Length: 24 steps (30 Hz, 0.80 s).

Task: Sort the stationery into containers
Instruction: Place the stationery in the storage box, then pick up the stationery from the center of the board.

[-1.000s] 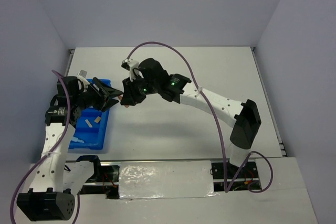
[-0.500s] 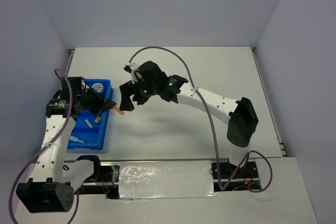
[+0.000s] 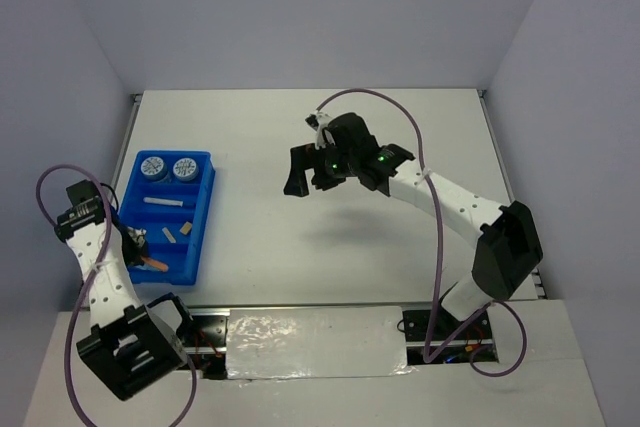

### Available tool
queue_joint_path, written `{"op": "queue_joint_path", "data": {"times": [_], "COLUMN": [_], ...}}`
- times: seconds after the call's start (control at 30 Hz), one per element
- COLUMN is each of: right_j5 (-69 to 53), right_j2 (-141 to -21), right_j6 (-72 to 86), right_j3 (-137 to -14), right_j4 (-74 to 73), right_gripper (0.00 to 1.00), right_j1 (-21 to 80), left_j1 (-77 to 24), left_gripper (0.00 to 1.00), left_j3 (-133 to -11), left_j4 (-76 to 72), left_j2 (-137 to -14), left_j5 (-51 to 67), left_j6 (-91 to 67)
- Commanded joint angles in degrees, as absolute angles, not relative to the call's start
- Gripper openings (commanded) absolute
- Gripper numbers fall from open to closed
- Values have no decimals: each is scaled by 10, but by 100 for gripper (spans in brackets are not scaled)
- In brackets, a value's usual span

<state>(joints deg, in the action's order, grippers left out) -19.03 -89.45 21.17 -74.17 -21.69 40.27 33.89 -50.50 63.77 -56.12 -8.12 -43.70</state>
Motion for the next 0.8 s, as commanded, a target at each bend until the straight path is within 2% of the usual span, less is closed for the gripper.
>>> {"op": "queue_joint_path", "data": {"times": [0.0, 0.1, 0.17, 0.2, 0.3, 0.33, 0.4, 0.5, 0.63, 0.77], "right_j5": [-213, -216, -218, -218, -215, -214, -223, -241, -205, -63], "right_j2": [-870, -874, -878, -883, -899, -905, -928, -966, -1005, -1090], "right_j6": [200, 196, 190, 188, 179, 175, 171, 167, 117, 32], "right_j3": [-716, -712, -715, -724, -749, -756, -776, -810, -859, -947], "right_j4": [-200, -203, -210, -217, -229, -231, -238, -251, -273, -314], "right_gripper": [100, 100, 100, 100, 100, 100, 100, 100, 100, 100], "right_j1": [407, 407, 407, 407, 406, 403, 399, 392, 387, 363], "left_j1": [359, 367, 368, 369, 370, 370, 371, 373, 374, 342], "left_gripper": [0, 5, 15, 31, 53, 68, 87, 99, 99, 99], "left_j3": [-498, -504, -509, -511, -514, -513, -512, -512, -532, -547], "left_j4": [593, 590, 597, 603, 610, 613, 614, 620, 627, 601], "left_j2": [-587, -594, -582, -575, -568, -565, -565, -570, -568, -577], "left_j5": [-55, -51, -59, -63, -69, -69, -63, -61, -51, 24], "left_j6": [-392, -399, -408, -410, -405, -403, -400, -396, -390, -366]}}
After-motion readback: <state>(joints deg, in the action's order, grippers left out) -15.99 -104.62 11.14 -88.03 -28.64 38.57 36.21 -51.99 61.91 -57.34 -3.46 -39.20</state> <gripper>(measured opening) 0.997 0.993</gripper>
